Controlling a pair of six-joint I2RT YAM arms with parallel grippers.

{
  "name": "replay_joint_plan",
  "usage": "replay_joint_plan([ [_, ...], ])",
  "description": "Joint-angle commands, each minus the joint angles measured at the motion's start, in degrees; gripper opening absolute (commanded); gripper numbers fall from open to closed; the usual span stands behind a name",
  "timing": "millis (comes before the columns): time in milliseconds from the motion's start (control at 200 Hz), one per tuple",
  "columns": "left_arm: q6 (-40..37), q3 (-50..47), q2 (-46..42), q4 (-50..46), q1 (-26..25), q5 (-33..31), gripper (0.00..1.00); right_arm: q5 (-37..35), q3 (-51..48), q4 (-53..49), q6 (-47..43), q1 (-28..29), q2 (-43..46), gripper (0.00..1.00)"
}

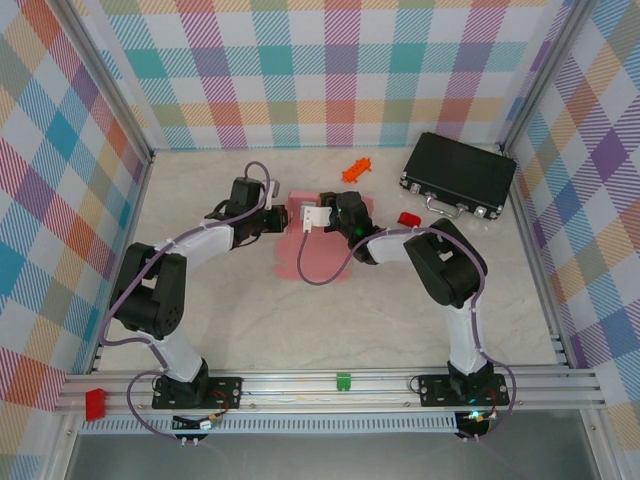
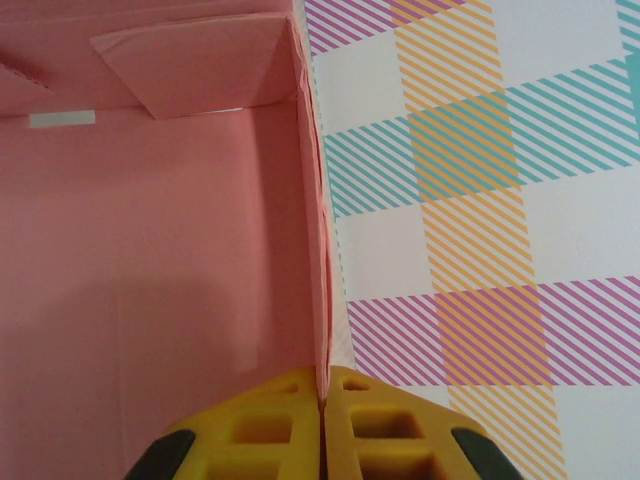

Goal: Fold the paper box

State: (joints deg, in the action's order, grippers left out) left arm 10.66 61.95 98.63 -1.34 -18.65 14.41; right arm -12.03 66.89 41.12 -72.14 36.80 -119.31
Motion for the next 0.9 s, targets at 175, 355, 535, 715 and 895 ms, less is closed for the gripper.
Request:
replay_joint_plan([
  [175, 0.39, 0.17, 2.85, 2.02, -2.0, 2.25, 0.02, 0.38, 0.08, 0.96, -0.02, 0.99, -1.43, 0.09],
  [355, 0.45, 0.5, 3.49, 1.83, -2.0, 1.3, 0.04, 0.26, -0.27, 1.62, -0.27, 1.02, -1.39, 0.09],
  [535, 0.42, -0.05, 2.21, 1.68, -1.7, -1.23, 0.14, 0.94, -0.62, 1.99, -0.37, 0.99, -1.17, 0.09],
  [715, 0.64, -1.28, 0.43, 2.4, -0.01, -1.29, 0.28, 1.66, -1.06, 2.53, -0.63, 0.99, -1.01, 0.09],
  [895, 0.42, -2.16, -1.41, 2.25, 1.55, -0.05, 0.37, 2.63, -1.33, 3.35, -0.63, 0.98, -0.86, 0.09],
])
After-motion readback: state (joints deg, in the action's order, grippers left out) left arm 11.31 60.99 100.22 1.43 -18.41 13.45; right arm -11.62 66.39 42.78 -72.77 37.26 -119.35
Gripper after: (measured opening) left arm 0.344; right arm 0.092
